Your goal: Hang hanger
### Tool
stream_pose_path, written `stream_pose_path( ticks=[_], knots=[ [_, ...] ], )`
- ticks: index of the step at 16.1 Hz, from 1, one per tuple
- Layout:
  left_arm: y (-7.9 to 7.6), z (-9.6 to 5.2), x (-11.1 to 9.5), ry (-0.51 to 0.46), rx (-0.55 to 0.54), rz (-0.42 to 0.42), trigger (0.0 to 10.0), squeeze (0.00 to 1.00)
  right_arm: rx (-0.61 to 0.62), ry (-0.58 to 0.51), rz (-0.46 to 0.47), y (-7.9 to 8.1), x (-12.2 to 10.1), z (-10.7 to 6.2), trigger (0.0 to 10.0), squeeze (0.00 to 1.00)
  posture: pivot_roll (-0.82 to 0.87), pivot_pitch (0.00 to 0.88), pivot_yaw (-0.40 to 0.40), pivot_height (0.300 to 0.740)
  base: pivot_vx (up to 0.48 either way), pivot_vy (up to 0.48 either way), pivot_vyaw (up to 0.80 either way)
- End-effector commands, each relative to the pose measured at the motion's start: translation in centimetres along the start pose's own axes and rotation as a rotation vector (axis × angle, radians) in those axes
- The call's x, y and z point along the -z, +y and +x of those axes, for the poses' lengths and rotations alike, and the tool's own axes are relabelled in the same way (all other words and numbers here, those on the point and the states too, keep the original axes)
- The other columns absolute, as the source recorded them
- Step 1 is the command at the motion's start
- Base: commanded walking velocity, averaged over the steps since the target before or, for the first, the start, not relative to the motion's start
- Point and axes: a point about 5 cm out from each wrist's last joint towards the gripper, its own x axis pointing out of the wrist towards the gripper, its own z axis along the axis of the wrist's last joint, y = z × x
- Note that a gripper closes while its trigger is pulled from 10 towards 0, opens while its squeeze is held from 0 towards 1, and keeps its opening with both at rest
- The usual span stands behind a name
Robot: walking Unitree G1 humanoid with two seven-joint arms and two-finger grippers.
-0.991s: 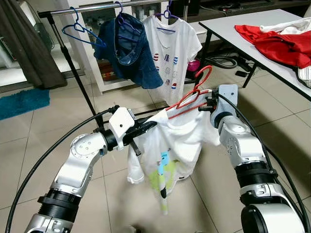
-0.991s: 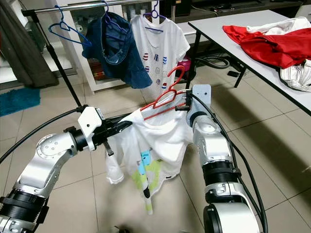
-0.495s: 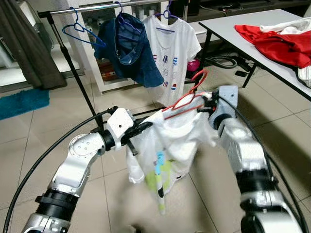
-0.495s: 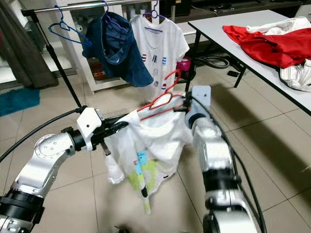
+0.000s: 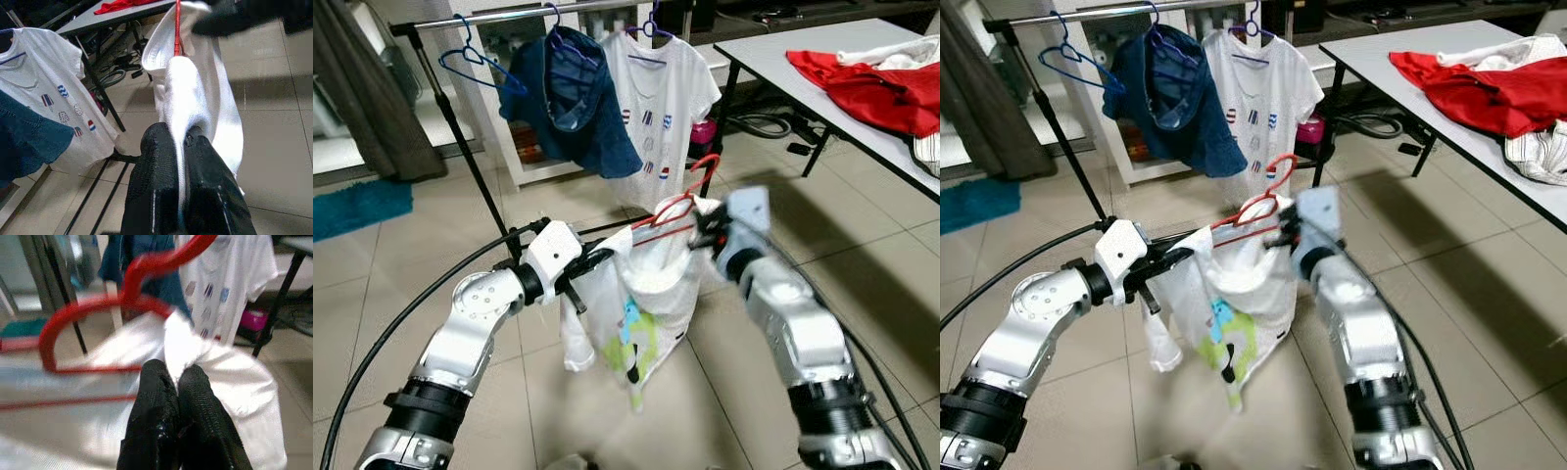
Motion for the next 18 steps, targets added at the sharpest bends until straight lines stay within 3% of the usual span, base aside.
stream_pose_path(
  ticks=[1,2,3,6,8,10,12,14,15,16,17,18],
  knots=[
    [0.5,0.0,-0.5,-0.010,-0.018,0.014,0.0,0.00,0.001,0.037,-0.031,0.0,0.3,0.0,10.0,0.00,-0.14,0.000,0.064,0.740,0.000,0.000,0.00],
    [0.8,0.0,-0.6,-0.017,-0.032,0.012,0.0,0.00,0.005,0.096,-0.066,-0.4,1.3,-0.2,10.0,0.24,-0.14,0.000,0.064,0.740,0.000,0.000,0.00],
    [1.6,-0.3,-0.8,-0.027,-0.060,0.003,0.0,0.00,0.026,0.161,-0.107,-1.2,2.3,-0.5,10.0,1.00,-0.14,0.000,0.064,0.740,0.000,0.000,0.00],
    [2.3,-1.1,-1.0,-0.052,-0.049,-0.012,0.0,0.00,0.049,0.186,-0.128,-2.3,2.9,-1.0,10.0,1.00,-0.15,0.000,0.073,0.740,0.000,0.000,0.00],
    [3.1,-2.3,-1.0,-0.068,-0.031,-0.005,0.0,0.00,-0.108,0.005,-0.144,-2.8,0.5,-1.8,10.0,1.00,-0.15,0.000,0.079,0.740,0.000,0.000,0.00],
    [3.1,-2.6,-1.3,-0.086,-0.010,0.000,0.0,0.00,-0.158,-0.118,-0.123,-3.2,-1.5,-2.3,10.0,1.00,-0.16,0.000,0.083,0.740,0.000,0.000,0.00],
    [3.1,-3.1,-1.2,-0.097,0.038,0.013,0.0,0.00,-0.316,-0.323,-0.086,-4.7,-5.8,-3.6,10.0,1.00,-0.17,0.000,0.089,0.740,0.000,0.000,0.00],
    [3.1,-3.2,-1.2,-0.097,0.042,0.018,0.0,0.00,-0.360,-0.342,-0.101,-4.8,-6.4,-3.8,10.0,1.00,-0.17,0.000,0.089,0.740,0.000,0.000,0.00],
    [2.8,-3.2,-1.5,-0.121,0.071,0.030,0.0,0.00,-0.522,-0.315,-0.195,-4.7,-6.9,-4.1,10.0,1.00,-0.17,0.000,0.087,0.740,0.000,0.000,0.00],
    [2.5,-3.2,-1.7,-0.140,0.091,0.032,0.0,0.00,-0.590,-0.297,-0.249,-4.8,-7.1,-4.2,10.0,1.00,-0.17,0.000,0.086,0.740,0.000,0.000,0.00],
    [1.9,-3.1,-2.1,-0.174,0.128,0.043,0.0,0.00,-0.682,-0.244,-0.358,-5.0,-7.3,-4.0,10.0,0.06,-0.16,0.000,0.079,0.740,0.000,0.000,0.00],
    [1.8,-3.0,-2.1,-0.183,0.138,0.044,0.0,0.00,-0.699,-0.228,-0.385,-5.1,-7.4,-3.9,10.0,0.06,-0.16,0.000,0.079,0.740,0.000,0.000,0.00]
  ],
)
